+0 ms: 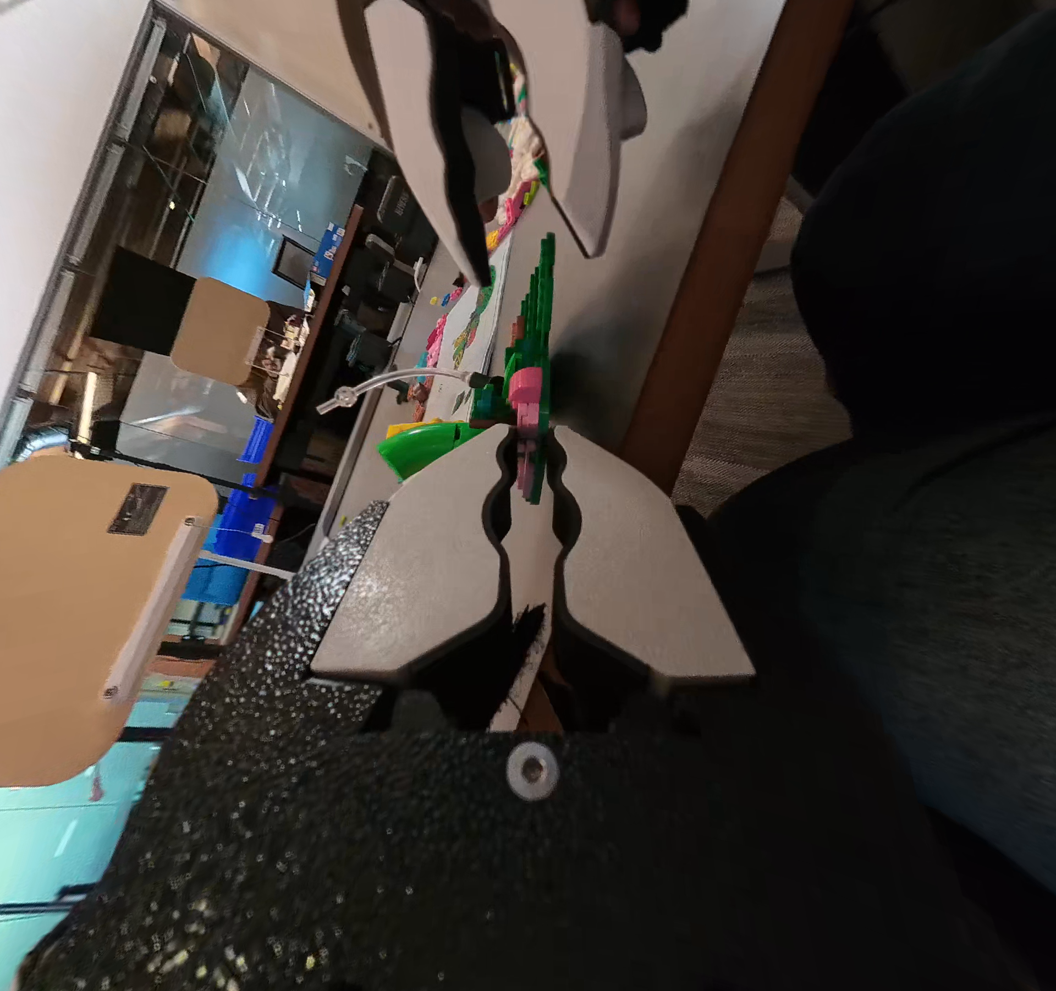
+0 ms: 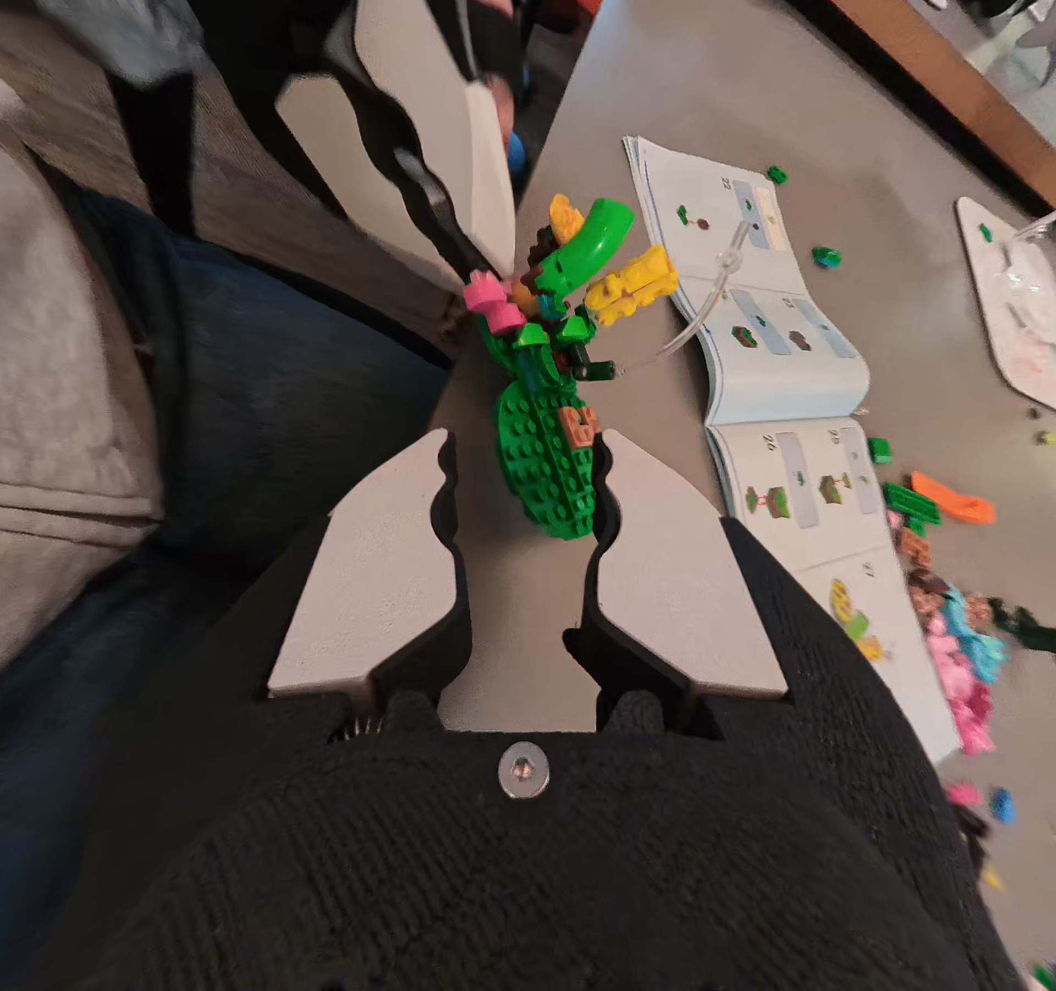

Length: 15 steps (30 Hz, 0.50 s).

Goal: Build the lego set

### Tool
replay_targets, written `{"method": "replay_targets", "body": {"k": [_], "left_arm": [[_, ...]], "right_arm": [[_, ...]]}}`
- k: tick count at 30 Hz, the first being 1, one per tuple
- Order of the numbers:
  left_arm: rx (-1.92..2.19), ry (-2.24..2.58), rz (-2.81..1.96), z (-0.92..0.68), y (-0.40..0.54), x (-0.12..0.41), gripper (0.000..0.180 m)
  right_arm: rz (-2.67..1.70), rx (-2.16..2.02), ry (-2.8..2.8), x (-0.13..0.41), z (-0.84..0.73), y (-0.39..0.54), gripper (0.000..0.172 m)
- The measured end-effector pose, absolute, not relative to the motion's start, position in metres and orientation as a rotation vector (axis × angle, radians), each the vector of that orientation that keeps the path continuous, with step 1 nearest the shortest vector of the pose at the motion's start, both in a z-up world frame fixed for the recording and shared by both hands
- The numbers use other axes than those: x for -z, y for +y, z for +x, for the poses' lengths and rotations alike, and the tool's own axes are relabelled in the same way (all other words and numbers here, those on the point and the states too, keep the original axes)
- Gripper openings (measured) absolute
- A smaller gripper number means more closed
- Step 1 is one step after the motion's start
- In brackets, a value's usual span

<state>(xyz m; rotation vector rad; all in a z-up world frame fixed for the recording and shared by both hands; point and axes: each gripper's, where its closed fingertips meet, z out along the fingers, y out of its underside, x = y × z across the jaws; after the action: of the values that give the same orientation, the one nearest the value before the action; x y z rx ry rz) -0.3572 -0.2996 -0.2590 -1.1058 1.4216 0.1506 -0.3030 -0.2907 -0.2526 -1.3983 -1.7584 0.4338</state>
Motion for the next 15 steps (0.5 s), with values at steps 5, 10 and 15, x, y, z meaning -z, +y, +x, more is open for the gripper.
{"method": "replay_targets", "body": {"k": [5, 10, 15], "left_arm": [[-0.025, 1.348, -1.188, -0.357, -0.294, 0.251, 0.008], [-0.027, 1.28, -1.199, -0.357, -0.289, 0.245, 0.009], [-0.031, 1.176, -1.212, -0.36, -0.286, 0.228, 0.036]], "right_arm": [[-1.325, -0.177, -1.797, 0.261, -0.298, -0.277, 0.018], [-1.267, -0.048, -1.763, 0.255, -0.298, -0.267, 0.006], [-1.268, 0.007, -1.739, 0.251, -0.291, -0.259, 0.003]]}}
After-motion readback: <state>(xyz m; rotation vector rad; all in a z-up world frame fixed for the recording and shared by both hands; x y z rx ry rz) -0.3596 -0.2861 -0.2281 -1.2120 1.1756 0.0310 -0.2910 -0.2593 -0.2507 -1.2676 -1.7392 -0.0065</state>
